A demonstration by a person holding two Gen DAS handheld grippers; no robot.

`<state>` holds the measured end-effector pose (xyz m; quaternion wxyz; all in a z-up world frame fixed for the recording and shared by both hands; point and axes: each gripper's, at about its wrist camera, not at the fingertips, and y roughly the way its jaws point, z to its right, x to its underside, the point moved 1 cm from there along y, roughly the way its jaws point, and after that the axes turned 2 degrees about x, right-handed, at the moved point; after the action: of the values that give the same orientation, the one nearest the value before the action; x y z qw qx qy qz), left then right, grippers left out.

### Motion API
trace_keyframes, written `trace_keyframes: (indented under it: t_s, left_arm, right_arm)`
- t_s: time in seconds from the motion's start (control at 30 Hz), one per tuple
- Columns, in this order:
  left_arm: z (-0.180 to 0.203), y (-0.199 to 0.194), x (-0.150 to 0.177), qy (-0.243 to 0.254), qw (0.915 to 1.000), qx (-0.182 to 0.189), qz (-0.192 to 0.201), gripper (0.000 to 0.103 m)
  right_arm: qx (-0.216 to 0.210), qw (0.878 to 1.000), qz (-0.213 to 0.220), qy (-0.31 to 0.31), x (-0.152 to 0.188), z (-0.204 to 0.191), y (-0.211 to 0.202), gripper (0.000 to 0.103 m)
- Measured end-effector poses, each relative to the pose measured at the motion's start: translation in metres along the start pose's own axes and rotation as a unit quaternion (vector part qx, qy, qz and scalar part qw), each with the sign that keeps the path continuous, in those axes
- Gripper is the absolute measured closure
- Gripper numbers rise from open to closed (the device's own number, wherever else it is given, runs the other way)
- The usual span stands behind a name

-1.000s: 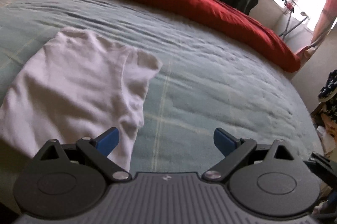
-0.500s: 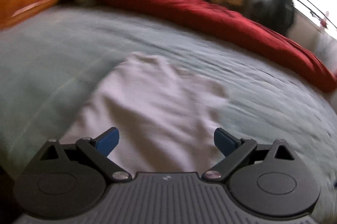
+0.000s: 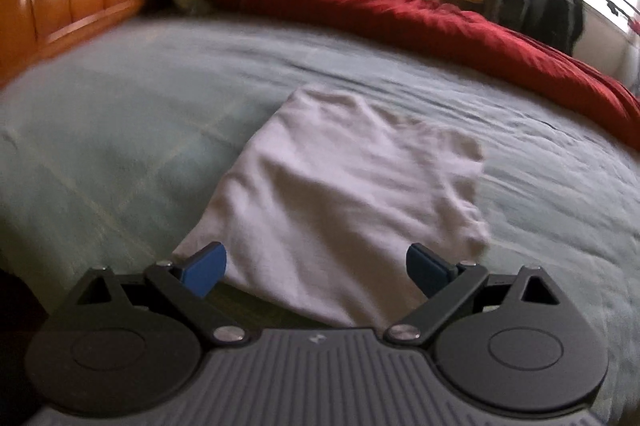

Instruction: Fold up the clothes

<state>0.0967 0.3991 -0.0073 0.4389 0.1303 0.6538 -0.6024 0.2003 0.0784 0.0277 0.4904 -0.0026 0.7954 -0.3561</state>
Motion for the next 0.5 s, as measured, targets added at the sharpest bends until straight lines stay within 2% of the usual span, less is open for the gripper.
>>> trace_keyframes:
  t_s: [0.13,0.33,0.5]
  left_arm:
    - [0.027,-0.029,0.011,0.011,0.9991,0.027,0.030,0.004]
    - [0.071,-0.066,0.044,0.033,0.9961,0.031,0.076,0.001]
    - [0.089,-0.092,0.068,0.035,0.9964,0.021,0.074,0.001]
  right_arm:
    - [0.017,1.000,-0.010,-0.001,0.002,-0.002,0.003,0.000]
    - [0.040,0.999,-0.025,0.011,0.006,0.002,0.002,0.000]
    - [0.042,0.999,-0.026,0.020,0.011,0.004,-0.004,0.000]
